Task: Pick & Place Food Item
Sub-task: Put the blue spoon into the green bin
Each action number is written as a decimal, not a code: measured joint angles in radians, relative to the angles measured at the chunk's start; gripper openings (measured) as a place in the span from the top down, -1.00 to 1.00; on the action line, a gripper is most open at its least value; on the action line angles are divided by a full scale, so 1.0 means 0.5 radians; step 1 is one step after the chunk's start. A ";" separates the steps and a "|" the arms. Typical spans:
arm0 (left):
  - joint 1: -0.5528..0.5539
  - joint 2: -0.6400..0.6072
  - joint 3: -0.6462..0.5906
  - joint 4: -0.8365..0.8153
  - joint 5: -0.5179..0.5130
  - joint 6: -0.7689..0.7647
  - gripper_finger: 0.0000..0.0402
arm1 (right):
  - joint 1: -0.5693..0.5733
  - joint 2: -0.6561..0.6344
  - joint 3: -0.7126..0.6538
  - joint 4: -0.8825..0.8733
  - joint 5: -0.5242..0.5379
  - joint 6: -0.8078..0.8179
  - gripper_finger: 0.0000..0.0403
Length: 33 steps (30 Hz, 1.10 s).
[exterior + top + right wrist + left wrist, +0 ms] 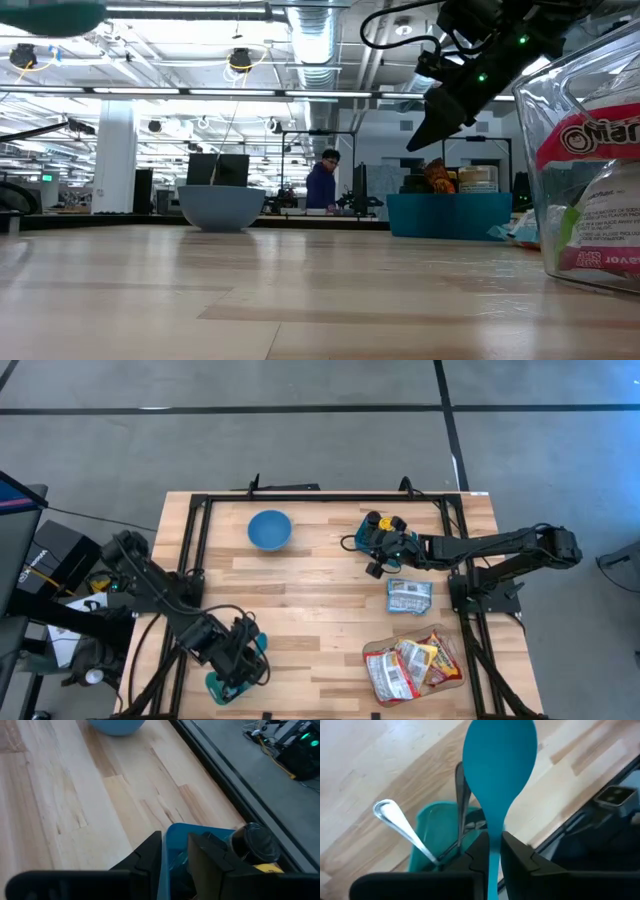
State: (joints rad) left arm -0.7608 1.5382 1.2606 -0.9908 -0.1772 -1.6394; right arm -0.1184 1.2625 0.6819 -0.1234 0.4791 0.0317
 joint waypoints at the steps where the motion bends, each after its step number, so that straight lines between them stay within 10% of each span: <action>1: -0.013 0.016 0.000 -0.008 0.000 0.000 0.88 | 0.000 0.000 0.000 0.000 -0.018 0.010 0.57; 33: -0.187 0.293 -0.078 -0.111 -0.187 -0.403 0.87 | 0.001 0.001 0.000 0.004 -0.025 0.042 0.57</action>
State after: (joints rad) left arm -0.8543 1.6848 1.2217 -1.0465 -0.2707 -1.8408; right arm -0.1181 1.2629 0.6819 -0.1216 0.4667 0.0528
